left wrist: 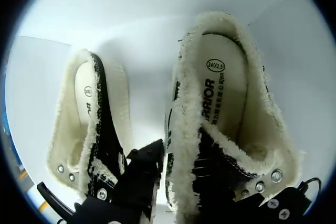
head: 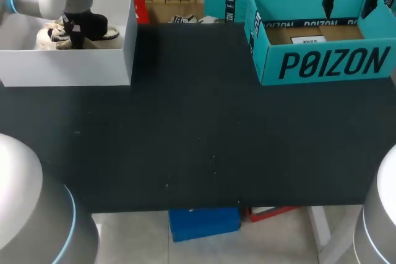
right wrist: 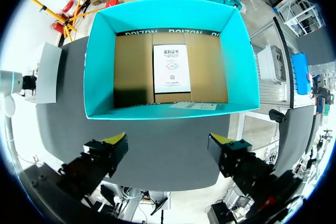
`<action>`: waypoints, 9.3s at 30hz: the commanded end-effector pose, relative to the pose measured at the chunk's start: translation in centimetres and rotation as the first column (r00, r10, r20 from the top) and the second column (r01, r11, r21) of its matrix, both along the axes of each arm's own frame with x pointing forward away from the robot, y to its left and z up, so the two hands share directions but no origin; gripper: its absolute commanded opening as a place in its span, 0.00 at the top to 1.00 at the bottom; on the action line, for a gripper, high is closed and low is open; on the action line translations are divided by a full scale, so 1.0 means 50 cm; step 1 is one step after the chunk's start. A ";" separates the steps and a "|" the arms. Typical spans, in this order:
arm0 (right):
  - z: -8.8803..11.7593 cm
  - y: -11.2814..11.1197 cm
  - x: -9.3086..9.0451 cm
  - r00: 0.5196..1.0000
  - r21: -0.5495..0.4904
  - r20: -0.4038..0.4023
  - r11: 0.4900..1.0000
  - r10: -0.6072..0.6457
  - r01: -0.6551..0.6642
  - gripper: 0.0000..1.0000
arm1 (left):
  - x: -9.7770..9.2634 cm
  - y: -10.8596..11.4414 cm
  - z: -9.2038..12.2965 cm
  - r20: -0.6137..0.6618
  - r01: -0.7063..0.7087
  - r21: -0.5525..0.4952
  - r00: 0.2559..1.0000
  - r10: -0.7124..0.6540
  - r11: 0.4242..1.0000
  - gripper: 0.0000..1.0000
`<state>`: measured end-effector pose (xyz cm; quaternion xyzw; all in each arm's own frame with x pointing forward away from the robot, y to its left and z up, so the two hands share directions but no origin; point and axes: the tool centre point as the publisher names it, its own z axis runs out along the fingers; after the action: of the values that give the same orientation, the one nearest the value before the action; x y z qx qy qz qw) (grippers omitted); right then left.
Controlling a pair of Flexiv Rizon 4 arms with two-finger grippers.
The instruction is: Take the shoe out of the shoebox, open the shoe tongue, remove and reinsert the insole, then place the shoe into the shoebox
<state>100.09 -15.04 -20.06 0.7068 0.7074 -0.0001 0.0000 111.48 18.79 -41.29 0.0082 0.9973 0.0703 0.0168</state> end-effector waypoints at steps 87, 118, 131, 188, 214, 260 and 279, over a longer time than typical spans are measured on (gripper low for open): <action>0.000 0.000 0.000 1.000 0.000 0.000 1.000 0.000 0.000 0.00 | -0.378 -0.525 0.335 0.122 0.008 -0.014 0.992 -0.006 1.000 1.00; 0.000 0.000 0.000 1.000 0.000 0.000 1.000 0.000 0.000 0.00 | -0.406 -0.668 0.052 0.101 0.107 -0.026 0.990 -0.103 0.994 1.00; 0.000 0.000 0.000 1.000 0.000 0.000 1.000 0.000 0.000 0.00 | -0.433 -0.665 0.014 0.112 0.152 -0.043 0.983 -0.147 0.987 1.00; 0.000 0.000 0.000 1.000 0.000 0.000 1.000 0.000 0.000 0.00 | -0.390 -0.561 0.333 -0.070 -0.143 -0.052 0.988 0.139 0.988 0.00; 0.000 0.000 0.000 1.000 0.000 0.000 1.000 0.000 0.000 0.00 | -0.390 -0.561 0.333 -0.070 -0.143 -0.052 0.988 0.139 0.988 0.00; 0.013 0.187 -0.279 0.595 0.117 0.119 0.584 0.795 -0.803 0.00 | -0.390 -0.561 0.333 -0.070 -0.143 -0.052 0.988 0.139 0.988 0.00; 0.012 0.219 -0.268 0.233 -0.076 0.394 0.284 0.889 -0.956 0.00 | -0.390 -0.561 0.333 -0.070 -0.143 -0.052 0.988 0.139 0.988 0.00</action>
<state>87.96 -4.20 -18.38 0.1806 0.9728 0.1436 0.0197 91.94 -9.30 -24.63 -0.0612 0.9970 0.0421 -0.0205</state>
